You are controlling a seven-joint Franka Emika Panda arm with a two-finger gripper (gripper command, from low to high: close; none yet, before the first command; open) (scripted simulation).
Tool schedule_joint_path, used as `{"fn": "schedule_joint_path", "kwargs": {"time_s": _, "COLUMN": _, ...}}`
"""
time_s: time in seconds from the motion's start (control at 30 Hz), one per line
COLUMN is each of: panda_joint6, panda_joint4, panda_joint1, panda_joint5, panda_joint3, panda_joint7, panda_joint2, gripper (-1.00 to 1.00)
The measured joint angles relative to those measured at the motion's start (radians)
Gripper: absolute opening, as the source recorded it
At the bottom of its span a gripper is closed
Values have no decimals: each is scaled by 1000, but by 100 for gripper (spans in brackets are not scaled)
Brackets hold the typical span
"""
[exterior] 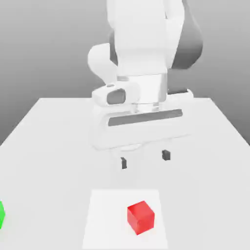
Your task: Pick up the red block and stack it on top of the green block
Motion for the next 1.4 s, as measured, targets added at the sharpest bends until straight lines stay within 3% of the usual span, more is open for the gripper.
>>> {"fn": "schedule_joint_path", "kwargs": {"time_s": 0.3, "panda_joint6": 217, "panda_joint4": -34, "panda_joint1": -4, "panda_joint5": 2, "panda_joint3": 20, "panda_joint7": -76, "panda_joint2": 324, "gripper": 0}}
{"fn": "schedule_joint_path", "kwargs": {"time_s": 0.33, "panda_joint6": 242, "panda_joint4": -29, "panda_joint1": -8, "panda_joint5": 7, "panda_joint3": 25, "panda_joint7": -79, "panda_joint2": 354, "gripper": -100}}
{"fn": "schedule_joint_path", "kwargs": {"time_s": 0.57, "panda_joint6": 244, "panda_joint4": -29, "panda_joint1": -11, "panda_joint5": 6, "panda_joint3": 28, "panda_joint7": -79, "panda_joint2": 358, "gripper": -100}}
{"fn": "schedule_joint_path", "kwargs": {"time_s": 0.77, "panda_joint6": 88, "panda_joint4": -43, "panda_joint1": -14, "panda_joint5": -21, "panda_joint3": -2, "panda_joint7": -61, "panda_joint2": 189, "gripper": -100}}
{"fn": "schedule_joint_path", "kwargs": {"time_s": 1.2, "panda_joint6": -115, "panda_joint4": 242, "panda_joint1": -377, "panda_joint5": 112, "panda_joint3": -278, "panda_joint7": -199, "panda_joint2": 302, "gripper": -100}}
{"fn": "schedule_joint_path", "kwargs": {"time_s": 1.33, "panda_joint6": -56, "panda_joint4": 316, "panda_joint1": -486, "panda_joint5": 207, "panda_joint3": -275, "panda_joint7": -272, "panda_joint2": 437, "gripper": -100}}
{"fn": "schedule_joint_path", "kwargs": {"time_s": 1.37, "panda_joint6": -34, "panda_joint4": 321, "panda_joint1": -500, "panda_joint5": 226, "panda_joint3": -263, "panda_joint7": -285, "panda_joint2": 465, "gripper": 100}}
{"fn": "schedule_joint_path", "kwargs": {"time_s": 1.4, "panda_joint6": -34, "panda_joint4": 321, "panda_joint1": -500, "panda_joint5": 226, "panda_joint3": -263, "panda_joint7": -285, "panda_joint2": 465, "gripper": 100}}
